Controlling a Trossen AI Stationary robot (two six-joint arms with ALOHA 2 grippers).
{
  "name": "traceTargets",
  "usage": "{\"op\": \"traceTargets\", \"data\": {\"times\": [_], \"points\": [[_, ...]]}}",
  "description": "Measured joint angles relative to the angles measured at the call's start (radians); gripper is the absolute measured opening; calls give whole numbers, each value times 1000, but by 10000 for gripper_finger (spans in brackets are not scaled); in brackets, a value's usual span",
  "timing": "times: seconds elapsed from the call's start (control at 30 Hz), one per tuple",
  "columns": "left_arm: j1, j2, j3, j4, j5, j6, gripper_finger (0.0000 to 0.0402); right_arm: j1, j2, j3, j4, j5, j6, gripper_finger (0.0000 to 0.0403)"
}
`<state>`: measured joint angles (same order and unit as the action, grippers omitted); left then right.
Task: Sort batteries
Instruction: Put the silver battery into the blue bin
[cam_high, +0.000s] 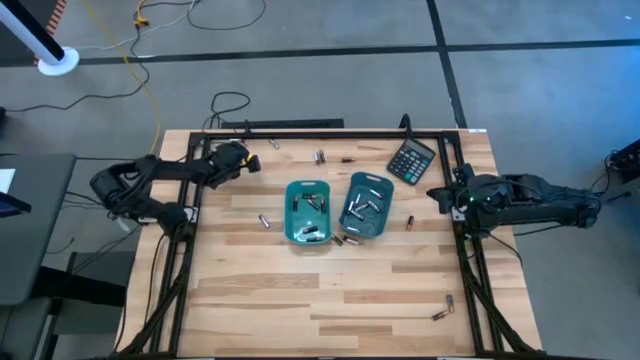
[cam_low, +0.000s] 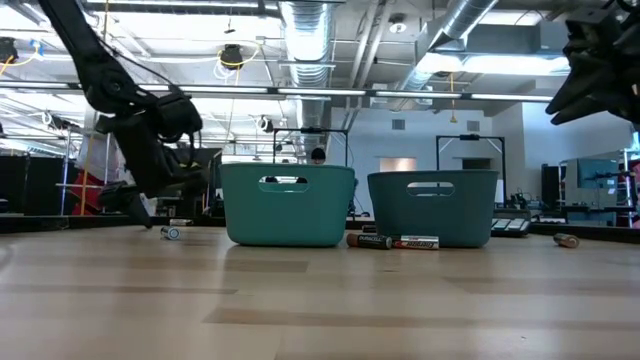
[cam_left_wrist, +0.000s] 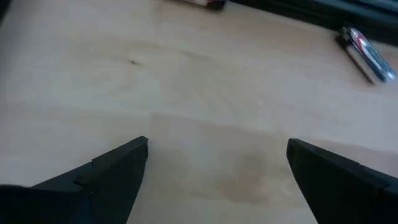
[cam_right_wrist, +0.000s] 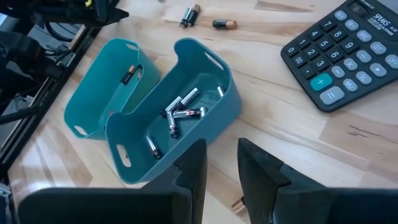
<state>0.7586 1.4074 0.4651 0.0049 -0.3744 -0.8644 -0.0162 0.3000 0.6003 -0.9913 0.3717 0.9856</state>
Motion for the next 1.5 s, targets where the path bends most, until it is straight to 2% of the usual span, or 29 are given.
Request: {"op": "traceTargets", "data": {"times": [0.13, 0.3, 0.43, 0.57, 0.73, 0.8, 0.97, 1.23, 1.37, 1.5], "points": [[-39, 32, 55, 2, -16, 29, 377, 0, 0, 0, 0, 0, 0, 108], [-36, 159, 137, -22, -63, 23, 377, 0, 0, 0, 0, 0, 1, 108], [-11, 252, 262, -211, -59, -26, 377, 0, 0, 0, 1, 0, 1, 108], [1, 296, 389, -366, -48, 33, 377, 0, 0, 0, 5, 0, 1, 108], [25, 300, 473, -370, -70, 56, 377, 0, 0, 0, 5, 0, 1, 108], [44, 299, 483, -369, -74, 77, 377, 0, 0, 0, 5, 0, 1, 108], [70, 300, 482, -370, -76, 237, 377, 0, 0, 0, 5, 0, 1, 108], [139, 308, 483, -372, -91, 269, 377, 0, 0, 0, 4, 0, 1, 108], [194, 342, 484, -329, 12, 317, 375, 0, 0, 0, 5, 0, 4, 108], [222, 367, 488, -308, 37, 318, 374, 0, 0, 0, 8, 0, 10, 108]]}}
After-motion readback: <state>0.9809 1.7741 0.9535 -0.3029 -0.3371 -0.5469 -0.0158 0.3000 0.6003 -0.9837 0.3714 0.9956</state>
